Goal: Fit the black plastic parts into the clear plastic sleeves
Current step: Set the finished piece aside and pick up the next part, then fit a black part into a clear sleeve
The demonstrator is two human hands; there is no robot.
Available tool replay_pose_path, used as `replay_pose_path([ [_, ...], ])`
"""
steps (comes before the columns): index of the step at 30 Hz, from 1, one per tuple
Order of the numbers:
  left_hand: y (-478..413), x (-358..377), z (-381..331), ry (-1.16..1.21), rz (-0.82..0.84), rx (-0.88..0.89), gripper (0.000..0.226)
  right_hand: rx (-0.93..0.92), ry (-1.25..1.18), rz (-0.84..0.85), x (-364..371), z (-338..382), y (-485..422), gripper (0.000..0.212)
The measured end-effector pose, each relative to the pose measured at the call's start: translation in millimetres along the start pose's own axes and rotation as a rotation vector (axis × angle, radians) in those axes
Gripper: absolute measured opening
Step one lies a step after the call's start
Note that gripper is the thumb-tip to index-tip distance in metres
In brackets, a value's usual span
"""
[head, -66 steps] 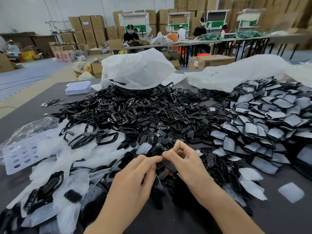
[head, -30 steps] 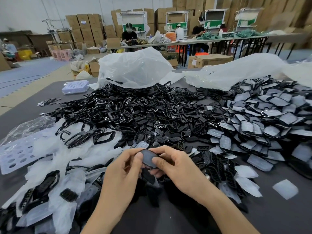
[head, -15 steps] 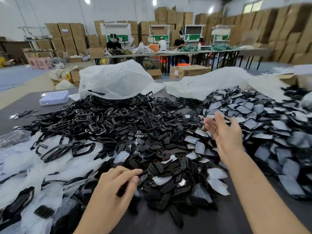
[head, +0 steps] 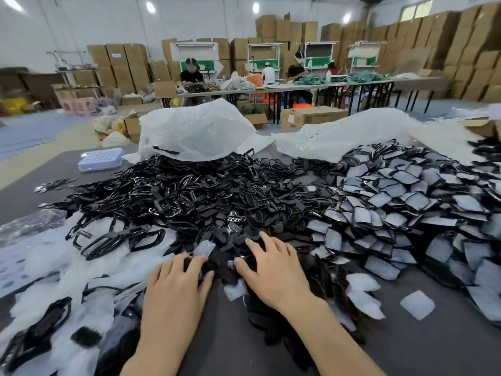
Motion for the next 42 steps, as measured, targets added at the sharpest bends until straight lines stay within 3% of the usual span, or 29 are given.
replay_pose_path([
  [5, -2, -1, 3, 0.04, -0.056, 0.018, 0.004, -0.103, 0.04, -0.046, 7, 2, 1, 0.046],
  [8, -2, -3, 1, 0.13, -0.026, 0.01, 0.017, -0.138, 0.011, -0.057, 5, 0, 2, 0.037],
  [13, -3, -11, 4, 0.389, -0.063, -0.148, 0.022, -0.115, -0.096, -0.142, 1, 3, 0, 0.026],
  [21, -2, -14, 19, 0.806, -0.142, -0.46, 0.008, -0.1, -0.149, -0.17, -9, 3, -2, 0.03],
  [25, -4, -16, 20, 0.856, -0.19, -0.467, 0.01, -0.103, -0.02, -0.186, -18, 18, -4, 0.044],
  [29, -6, -15, 22, 0.801, -0.177, -0.438, 0.01, -0.154, -0.082, -0.227, -33, 64, -22, 0.032],
  [32, -7, -13, 18, 0.762, -0.098, -0.371, 0.01, -0.154, -0.289, -0.084, -31, 110, -48, 0.025],
  [36, -7, -15, 18, 0.797, -0.058, -0.383, 0.01, -0.108, -0.278, 0.206, -10, 150, -76, 0.033],
  [38, -7, -18, 19, 0.803, -0.063, -0.388, 0.009, -0.097, -0.282, 0.249, -5, 157, -84, 0.037],
  [42, -7, -16, 19, 0.771, -0.044, -0.362, 0.009, -0.071, -0.351, 0.288, -2, 154, -85, 0.025],
])
Point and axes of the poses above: each hand's wrist, its own y-axis away from the middle knuckle, its own x-axis out of the palm, z = x × y, the point moved 5 cm from there along -y, towards the middle knuckle, and after that the axes turned 4 degrees about y, right-handed, at the moved point
